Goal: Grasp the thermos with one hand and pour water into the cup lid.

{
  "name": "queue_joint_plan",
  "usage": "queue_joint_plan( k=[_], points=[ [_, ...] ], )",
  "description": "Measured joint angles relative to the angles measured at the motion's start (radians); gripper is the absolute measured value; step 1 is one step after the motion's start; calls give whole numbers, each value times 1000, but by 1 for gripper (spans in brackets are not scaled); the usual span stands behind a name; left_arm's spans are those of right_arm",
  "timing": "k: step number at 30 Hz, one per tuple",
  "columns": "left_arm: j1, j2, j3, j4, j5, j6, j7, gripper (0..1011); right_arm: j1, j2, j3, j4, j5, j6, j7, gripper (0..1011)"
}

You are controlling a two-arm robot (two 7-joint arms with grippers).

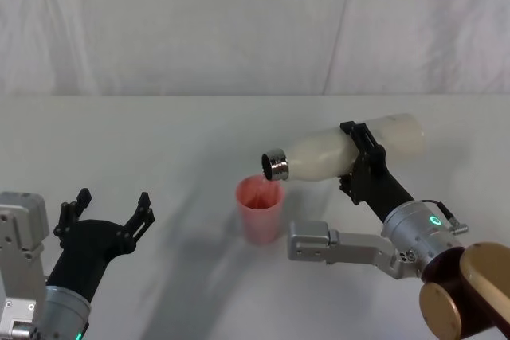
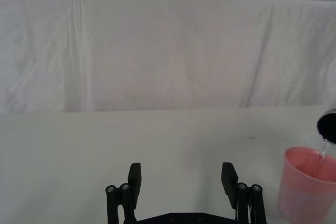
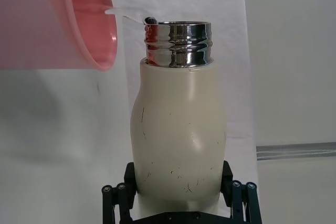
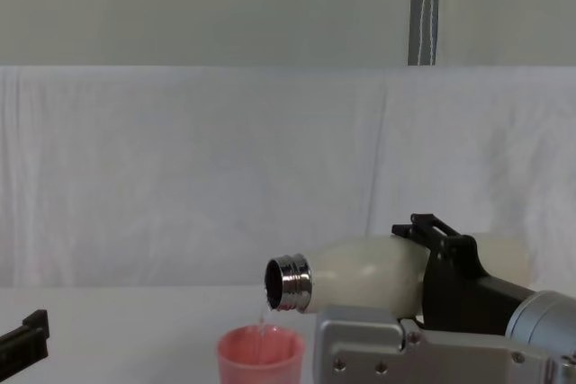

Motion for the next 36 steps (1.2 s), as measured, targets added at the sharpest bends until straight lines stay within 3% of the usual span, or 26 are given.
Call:
queue_joint_plan(
  k=[36],
  points=[
    [0, 0, 0, 0, 0, 0, 0, 1001, 15, 6, -1, -4, -5, 0, 11, 951]
  ],
)
